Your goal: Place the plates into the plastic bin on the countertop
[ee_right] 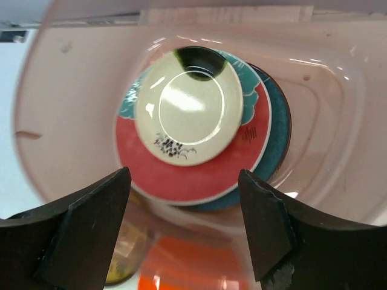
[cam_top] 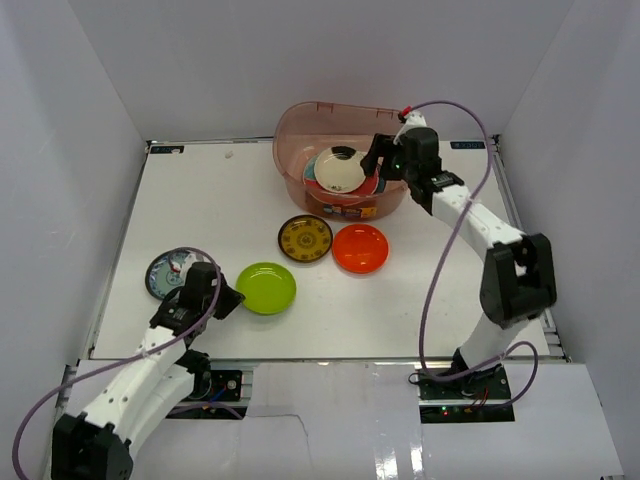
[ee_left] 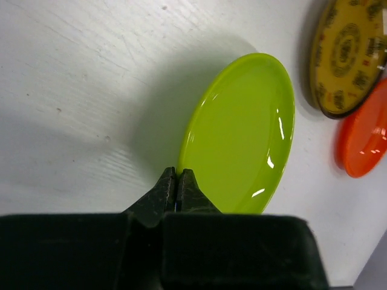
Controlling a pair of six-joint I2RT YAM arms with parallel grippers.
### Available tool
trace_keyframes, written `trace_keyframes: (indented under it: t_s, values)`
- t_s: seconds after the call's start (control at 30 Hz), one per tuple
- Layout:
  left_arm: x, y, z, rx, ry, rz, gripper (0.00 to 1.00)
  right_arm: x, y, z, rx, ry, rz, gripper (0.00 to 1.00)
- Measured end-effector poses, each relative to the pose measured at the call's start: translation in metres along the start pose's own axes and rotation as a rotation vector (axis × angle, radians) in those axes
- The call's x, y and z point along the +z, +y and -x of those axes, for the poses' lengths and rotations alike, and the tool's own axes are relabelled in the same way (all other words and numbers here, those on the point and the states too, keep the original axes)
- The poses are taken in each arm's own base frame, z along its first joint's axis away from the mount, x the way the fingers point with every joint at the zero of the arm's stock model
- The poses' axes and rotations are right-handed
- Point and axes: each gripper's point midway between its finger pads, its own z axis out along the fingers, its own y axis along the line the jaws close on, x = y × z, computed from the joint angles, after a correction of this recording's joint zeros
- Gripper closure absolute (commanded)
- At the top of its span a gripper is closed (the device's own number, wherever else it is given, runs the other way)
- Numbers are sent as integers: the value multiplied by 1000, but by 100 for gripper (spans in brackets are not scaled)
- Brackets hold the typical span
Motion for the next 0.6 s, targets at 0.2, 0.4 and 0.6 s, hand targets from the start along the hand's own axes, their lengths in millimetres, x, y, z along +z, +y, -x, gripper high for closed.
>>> trace_keyframes:
  t_s: [0.2,0.4,0.6]
  values:
    - [-68,-61,41,23,-112,-234,100,-113,10,-6,-2,-148,62,45]
    - [-111,-144,88,66,-180,-418,100,-135,-30,-137,111,17,2,36]
    - [-85,-247,132,127,-166,-520,100,-138,-51,-216,208,186,-54,18]
